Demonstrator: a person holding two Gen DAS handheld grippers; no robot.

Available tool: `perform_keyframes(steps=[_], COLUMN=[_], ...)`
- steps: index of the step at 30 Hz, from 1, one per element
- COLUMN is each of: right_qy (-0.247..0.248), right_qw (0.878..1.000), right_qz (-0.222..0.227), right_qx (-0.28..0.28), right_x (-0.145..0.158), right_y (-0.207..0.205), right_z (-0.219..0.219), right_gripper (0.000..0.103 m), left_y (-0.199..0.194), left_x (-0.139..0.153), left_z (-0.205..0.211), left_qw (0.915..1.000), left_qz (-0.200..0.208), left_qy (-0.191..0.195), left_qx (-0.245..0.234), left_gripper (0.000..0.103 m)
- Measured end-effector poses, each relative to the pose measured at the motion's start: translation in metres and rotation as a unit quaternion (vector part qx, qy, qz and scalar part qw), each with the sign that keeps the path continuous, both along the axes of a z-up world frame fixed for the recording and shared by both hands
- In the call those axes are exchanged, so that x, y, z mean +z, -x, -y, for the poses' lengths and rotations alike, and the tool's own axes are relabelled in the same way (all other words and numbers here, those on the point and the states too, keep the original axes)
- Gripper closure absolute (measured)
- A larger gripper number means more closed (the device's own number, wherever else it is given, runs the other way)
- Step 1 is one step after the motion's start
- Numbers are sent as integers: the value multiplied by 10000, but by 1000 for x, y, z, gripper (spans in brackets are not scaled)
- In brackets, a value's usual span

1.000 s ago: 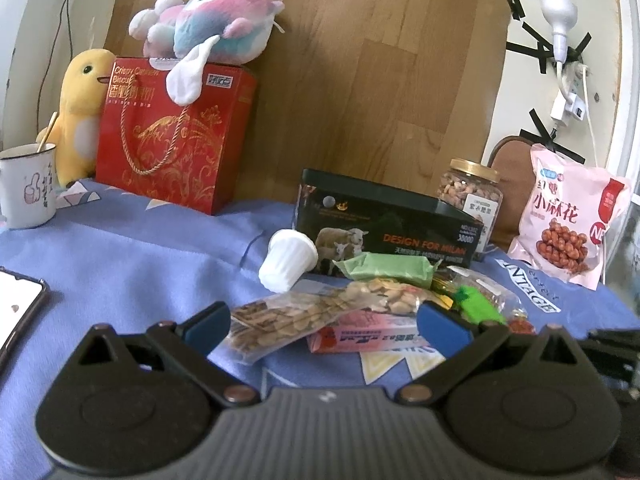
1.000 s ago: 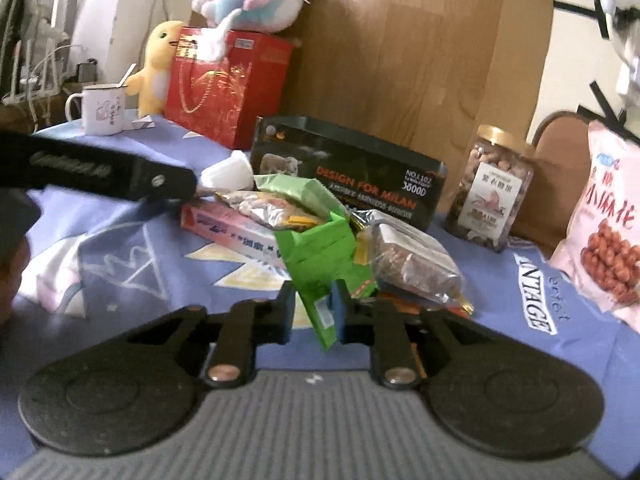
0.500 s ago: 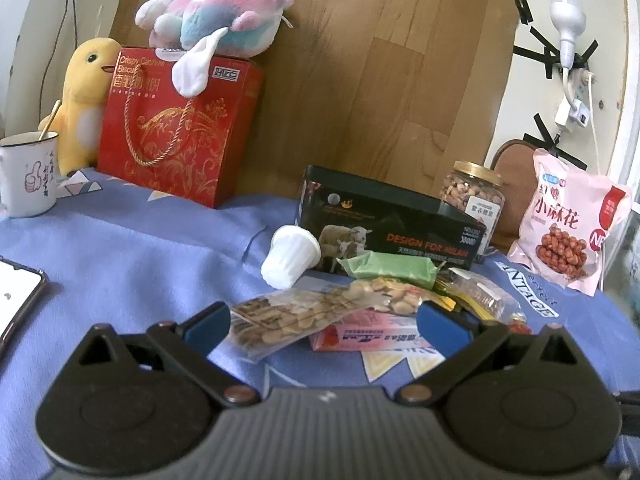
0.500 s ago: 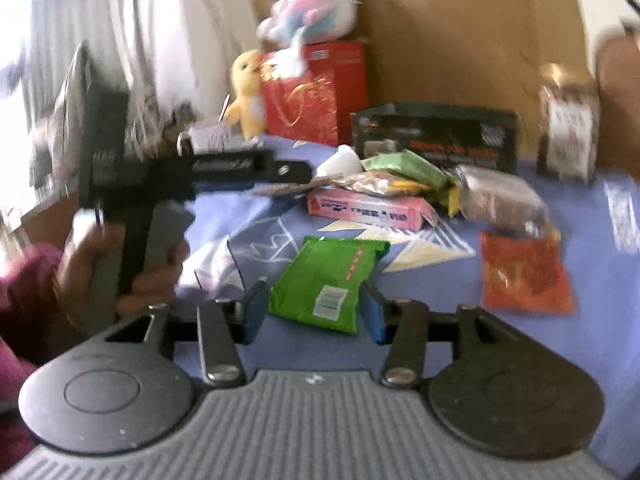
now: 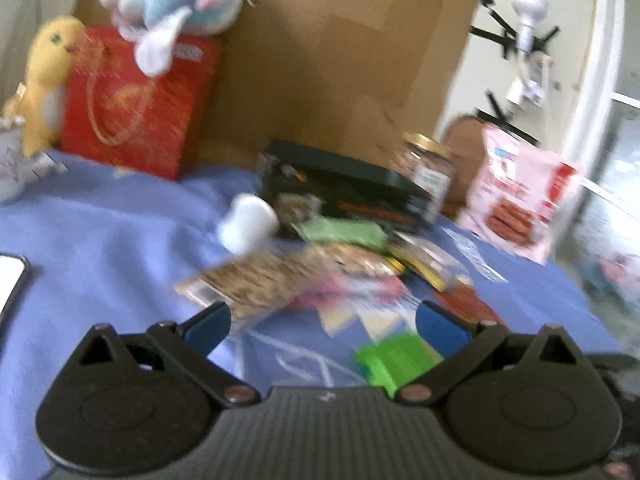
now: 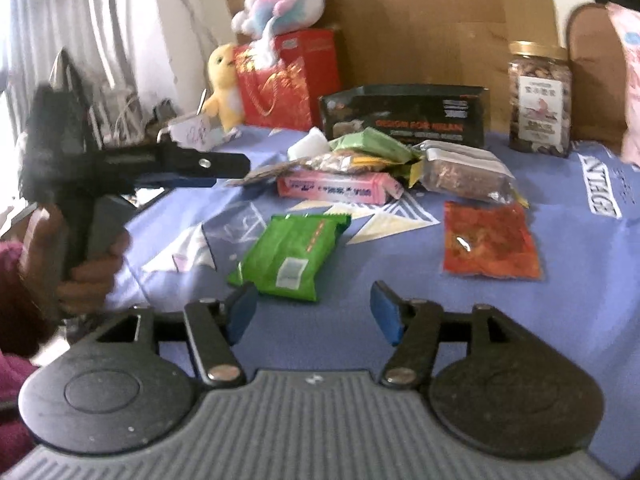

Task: Organize snacks
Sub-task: 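Carry the green packet into the dark green tin and open the right gripper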

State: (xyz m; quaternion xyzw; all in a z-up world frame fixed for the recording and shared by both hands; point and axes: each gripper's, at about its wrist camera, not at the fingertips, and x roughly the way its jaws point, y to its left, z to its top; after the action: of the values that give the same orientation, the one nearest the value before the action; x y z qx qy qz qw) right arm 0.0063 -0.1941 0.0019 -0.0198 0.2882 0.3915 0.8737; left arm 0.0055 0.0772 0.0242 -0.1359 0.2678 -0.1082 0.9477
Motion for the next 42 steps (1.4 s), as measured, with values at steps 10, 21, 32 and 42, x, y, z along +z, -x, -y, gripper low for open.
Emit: perform_keyframes(steps=[10,21,32,42], right_qy=[460,169,-374,-408], right_qw=[9981,9978,9884,9897], right_qz=[79,578,1352,789], right_qx=[398,281,-577,-1121], right_x=[-6,10,60,53], right_y=[-14,-14,-90,-189], right_z=[-26,-41,-44,-55], right_gripper=[37,55,55,47], left_y=[-23,-42,-138,-222], left_x=[-19,4,62,44], left_z=[21,28,40,37], left_qw=[9823,9847,9934,9978], left_qz=[-1327,-1163,-353,-353], left_qy=[868,752,430,534], left_qx=[-992,-1056,-1006,-172], left_gripper=[27,49,49,31])
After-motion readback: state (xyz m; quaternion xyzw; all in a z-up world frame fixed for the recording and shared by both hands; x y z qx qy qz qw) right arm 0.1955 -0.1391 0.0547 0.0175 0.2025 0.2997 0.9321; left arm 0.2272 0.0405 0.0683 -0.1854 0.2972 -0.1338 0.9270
